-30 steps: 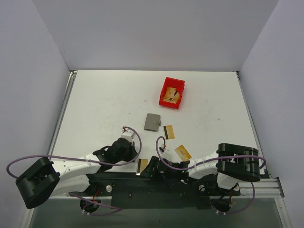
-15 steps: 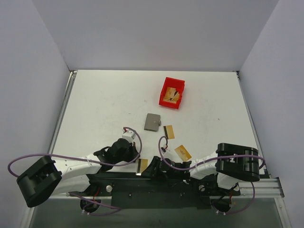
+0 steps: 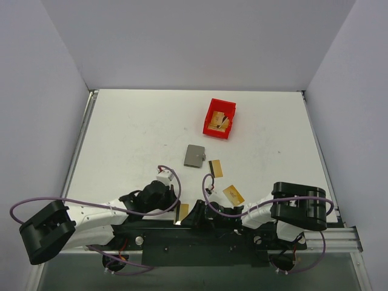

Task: Put the credit cards into the card holder
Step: Pick up the credit card at the corner of the board.

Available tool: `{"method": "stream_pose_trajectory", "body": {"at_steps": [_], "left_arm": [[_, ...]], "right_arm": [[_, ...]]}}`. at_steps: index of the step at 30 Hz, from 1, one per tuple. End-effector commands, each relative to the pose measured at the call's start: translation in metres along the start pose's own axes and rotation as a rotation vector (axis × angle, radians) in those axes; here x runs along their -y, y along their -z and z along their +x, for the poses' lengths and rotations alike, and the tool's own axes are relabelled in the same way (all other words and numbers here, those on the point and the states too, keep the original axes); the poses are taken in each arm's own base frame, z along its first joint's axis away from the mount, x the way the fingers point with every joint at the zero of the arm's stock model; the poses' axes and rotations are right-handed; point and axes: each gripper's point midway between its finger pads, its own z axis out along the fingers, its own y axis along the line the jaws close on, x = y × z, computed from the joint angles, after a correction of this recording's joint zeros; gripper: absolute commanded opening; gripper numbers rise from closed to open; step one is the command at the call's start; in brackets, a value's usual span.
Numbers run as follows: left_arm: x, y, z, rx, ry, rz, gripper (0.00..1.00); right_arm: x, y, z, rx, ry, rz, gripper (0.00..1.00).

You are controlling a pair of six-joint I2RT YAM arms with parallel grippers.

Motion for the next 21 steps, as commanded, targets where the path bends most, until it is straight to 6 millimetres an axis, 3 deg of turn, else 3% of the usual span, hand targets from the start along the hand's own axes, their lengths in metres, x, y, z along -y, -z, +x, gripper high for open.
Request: {"method": "stream_pose_trajectory", "body": {"at_steps": [1,10,14,16,17,18,19,20,21], "left_arm": [[-0.013,0.005,0.016,-0.041,0.004,-0.050,0.00],[-0.013,0.007,0.016,-0.036,0.000,-0.053,0.00],[-0.004,0.009,0.000,-0.011,-0.013,-0.052,0.00],[0.002,0.014,-0.016,0.010,-0.017,-0.067,0.00],[0.012,0.020,-0.033,0.038,-0.016,-0.059,0.00],[0.013,0.023,-0.043,0.061,-0.020,-0.071,0.07],[0.025,0.032,-0.066,0.109,-0.012,-0.059,0.14],[0.025,0.036,-0.080,0.147,-0.019,-0.077,0.29],[0.035,0.048,-0.106,0.212,-0.012,-0.072,0.35]], "right_arm": [[0.024,-0.007,-0.023,0.100,0.008,0.081,0.31],[0.015,-0.008,-0.024,0.099,0.029,0.045,0.09],[-0.004,-0.005,-0.020,0.073,0.102,-0.014,0.00],[-0.019,-0.003,-0.018,0.048,0.167,-0.042,0.00],[-0.029,-0.003,-0.018,0.046,0.205,-0.053,0.00],[-0.031,0.000,-0.019,0.043,0.230,-0.036,0.00],[-0.034,0.002,-0.020,0.040,0.270,-0.014,0.00],[-0.053,0.006,-0.024,0.050,0.302,-0.039,0.00],[-0.047,0.014,-0.028,0.044,0.324,0.014,0.00]]}}
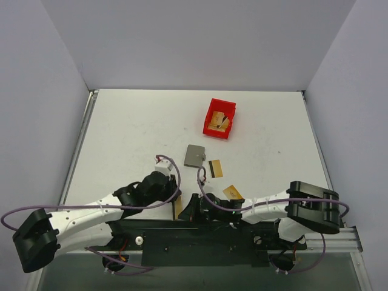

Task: Put the credit cards into the card holder
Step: Pick up the credit card at the corner of the board.

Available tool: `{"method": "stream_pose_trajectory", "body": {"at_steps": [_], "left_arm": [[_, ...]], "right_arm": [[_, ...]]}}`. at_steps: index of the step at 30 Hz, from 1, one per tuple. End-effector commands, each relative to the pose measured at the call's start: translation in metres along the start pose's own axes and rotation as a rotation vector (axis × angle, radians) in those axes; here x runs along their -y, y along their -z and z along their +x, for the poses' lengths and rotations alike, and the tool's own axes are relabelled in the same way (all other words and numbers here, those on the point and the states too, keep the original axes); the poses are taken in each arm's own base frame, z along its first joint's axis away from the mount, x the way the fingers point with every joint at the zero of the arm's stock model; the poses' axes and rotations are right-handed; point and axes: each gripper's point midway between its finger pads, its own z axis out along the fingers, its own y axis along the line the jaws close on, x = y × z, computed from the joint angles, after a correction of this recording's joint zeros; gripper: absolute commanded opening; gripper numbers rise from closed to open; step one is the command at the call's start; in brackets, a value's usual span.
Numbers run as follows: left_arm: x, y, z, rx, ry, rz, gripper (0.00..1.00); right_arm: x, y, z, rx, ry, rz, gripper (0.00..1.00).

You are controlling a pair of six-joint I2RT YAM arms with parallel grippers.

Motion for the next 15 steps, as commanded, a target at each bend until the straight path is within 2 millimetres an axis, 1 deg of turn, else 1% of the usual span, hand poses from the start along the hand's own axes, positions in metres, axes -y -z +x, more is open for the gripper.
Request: {"method": "stream_pose_trajectory", "body": {"at_steps": [1,2,3,4,5,6,7,8,9,10,11,12,13,14,15], "left_arm": [[0.027,0.036,-0.096,0.222,0.000,-0.009,0.45],[0.036,0.049,-0.121,0.283,-0.006,0.004,0.48],[0.037,0.056,-0.137,0.317,-0.001,0.003,0.67],[0.043,0.066,-0.156,0.359,-0.011,0.015,0.69],[0.042,0.072,-0.171,0.390,0.001,0.009,0.71],[0.048,0.080,-0.186,0.420,-0.008,0.024,0.72],[0.044,0.085,-0.199,0.448,0.007,0.014,0.73],[0.049,0.090,-0.211,0.465,0.009,0.029,0.73],[0.047,0.097,-0.226,0.496,0.026,0.031,0.73],[0.049,0.097,-0.230,0.496,0.031,0.049,0.74],[0.045,0.101,-0.242,0.527,0.048,0.050,0.75],[0.047,0.101,-0.245,0.527,0.055,0.076,0.75],[0.043,0.104,-0.256,0.561,0.071,0.082,0.75],[0.040,0.104,-0.261,0.568,0.091,0.104,0.76],[0.043,0.104,-0.268,0.591,0.097,0.137,0.76]], "right_arm": [[-0.031,0.017,-0.031,0.051,0.198,0.048,0.00],[-0.019,0.026,-0.039,0.052,0.214,0.120,0.00],[-0.029,0.030,-0.054,0.089,0.242,0.127,0.00],[-0.018,0.041,-0.067,0.110,0.247,0.192,0.00],[-0.021,0.046,-0.080,0.130,0.258,0.200,0.00],[-0.014,0.055,-0.097,0.158,0.239,0.232,0.00],[-0.013,0.060,-0.105,0.168,0.253,0.238,0.00],[-0.011,0.069,-0.123,0.198,0.228,0.235,0.00],[-0.006,0.075,-0.143,0.235,0.213,0.246,0.00],[-0.010,0.082,-0.148,0.227,0.216,0.221,0.00],[-0.007,0.089,-0.167,0.261,0.216,0.226,0.00],[-0.012,0.093,-0.171,0.249,0.220,0.200,0.00],[-0.012,0.100,-0.191,0.283,0.231,0.196,0.00],[-0.025,0.103,-0.195,0.265,0.242,0.139,0.00],[-0.029,0.108,-0.211,0.294,0.263,0.113,0.00]]}}
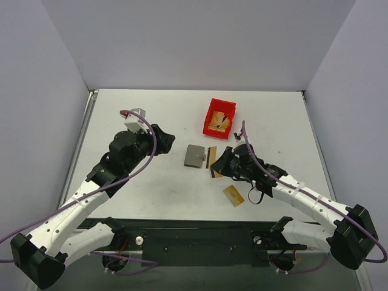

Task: Put the credit cards into the card holder
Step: Pick up the credit card at the corner of the board.

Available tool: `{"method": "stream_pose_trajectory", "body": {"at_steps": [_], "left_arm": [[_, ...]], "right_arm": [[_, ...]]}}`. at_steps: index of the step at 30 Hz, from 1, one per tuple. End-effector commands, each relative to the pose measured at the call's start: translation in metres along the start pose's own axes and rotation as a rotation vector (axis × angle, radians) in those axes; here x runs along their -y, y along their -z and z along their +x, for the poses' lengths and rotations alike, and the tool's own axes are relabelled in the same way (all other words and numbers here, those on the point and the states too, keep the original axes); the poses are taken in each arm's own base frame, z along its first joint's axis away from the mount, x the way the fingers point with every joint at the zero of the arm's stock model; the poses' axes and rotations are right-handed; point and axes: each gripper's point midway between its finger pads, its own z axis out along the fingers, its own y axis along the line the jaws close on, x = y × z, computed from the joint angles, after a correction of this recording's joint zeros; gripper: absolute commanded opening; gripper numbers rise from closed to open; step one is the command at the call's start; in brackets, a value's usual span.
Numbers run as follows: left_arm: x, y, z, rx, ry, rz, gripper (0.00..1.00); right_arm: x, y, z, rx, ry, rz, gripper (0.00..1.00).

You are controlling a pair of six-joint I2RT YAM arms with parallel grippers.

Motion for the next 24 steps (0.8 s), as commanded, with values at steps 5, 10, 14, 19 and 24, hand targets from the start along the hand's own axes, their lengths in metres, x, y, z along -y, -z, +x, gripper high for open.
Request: {"method": "stream_pose_trajectory", "body": {"at_steps": [5,10,14,19,24], "left_arm": [[0.039,-0.009,-0.036,0.033,0.130,0.354,0.76],[0.078,0.002,-0.038,-0.013,0.122,0.578,0.76],[0.090,0.006,-0.033,-0.050,0.133,0.666,0.76],[0.094,0.006,-0.027,-0.079,0.138,0.701,0.73],[0.091,0.007,-0.022,-0.084,0.136,0.688,0.72]], "right_arm": [[-0.061,0.029,-0.061,-0.076,0.079,-0.463,0.00],[-0.100,0.050,-0.086,-0.062,0.090,-0.753,0.00],[-0.121,0.063,-0.098,-0.041,0.064,-0.895,0.00],[-0.142,0.084,-0.107,-0.024,0.029,-1.021,0.00],[-0.144,0.089,-0.104,-0.022,0.061,-1.009,0.00]]}}
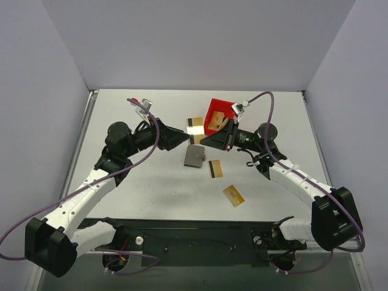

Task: Put the credit cards into the card holder
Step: Pick up the credit card at the corner of the board.

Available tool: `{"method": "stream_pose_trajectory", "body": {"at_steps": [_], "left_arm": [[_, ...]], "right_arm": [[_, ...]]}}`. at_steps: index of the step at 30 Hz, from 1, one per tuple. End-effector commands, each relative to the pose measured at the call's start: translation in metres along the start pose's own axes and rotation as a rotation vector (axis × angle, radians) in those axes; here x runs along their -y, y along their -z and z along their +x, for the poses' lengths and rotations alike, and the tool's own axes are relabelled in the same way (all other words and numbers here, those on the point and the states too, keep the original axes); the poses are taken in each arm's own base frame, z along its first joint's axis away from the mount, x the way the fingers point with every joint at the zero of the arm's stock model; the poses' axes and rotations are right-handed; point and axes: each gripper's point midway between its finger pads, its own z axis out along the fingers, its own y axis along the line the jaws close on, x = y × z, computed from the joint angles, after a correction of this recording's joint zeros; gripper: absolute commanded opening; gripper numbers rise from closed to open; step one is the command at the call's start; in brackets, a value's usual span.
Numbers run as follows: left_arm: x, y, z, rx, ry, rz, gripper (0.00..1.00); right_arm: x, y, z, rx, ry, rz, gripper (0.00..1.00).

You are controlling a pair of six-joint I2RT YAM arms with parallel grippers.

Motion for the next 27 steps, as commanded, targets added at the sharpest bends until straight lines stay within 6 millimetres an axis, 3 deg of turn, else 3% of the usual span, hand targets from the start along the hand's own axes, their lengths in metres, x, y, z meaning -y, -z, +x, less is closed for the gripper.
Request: {"method": "stream_pose_trajectory", "body": {"at_steps": [1,7,10,15,18,22,25,27], "left_arm": [[0.015,0.003,-0.003,0.012,-0.028,0.067,0.72],[0.023,-0.003,-0.002,0.010,-0.023,0.103,0.68],[0.028,-0.007,-0.001,0.008,-0.026,0.118,0.56],[0.031,-0.008,-0.002,0.005,-0.028,0.131,0.25],[0.030,-0.007,0.001,-0.004,-0.025,0.128,0.19],[0.030,-0.006,0.003,-0.007,-0.021,0.131,0.22],[0.033,-0.005,0.005,-0.014,-0.011,0.143,0.44],[0.034,-0.005,0.006,-0.017,-0.006,0.156,0.50]], "right_arm": [[-0.037,0.003,0.000,-0.022,0.118,-0.103,0.00],[-0.038,-0.006,0.019,-0.087,0.155,-0.060,0.00],[-0.041,-0.012,0.026,-0.104,0.174,-0.062,0.00],[-0.036,-0.012,0.026,-0.076,0.178,-0.037,0.00],[-0.031,-0.010,0.024,-0.059,0.186,-0.011,0.00],[-0.028,-0.008,0.020,-0.029,0.187,0.013,0.00],[-0.027,-0.007,0.014,0.006,0.190,0.019,0.00],[-0.028,-0.006,0.011,0.023,0.180,0.012,0.00]]}}
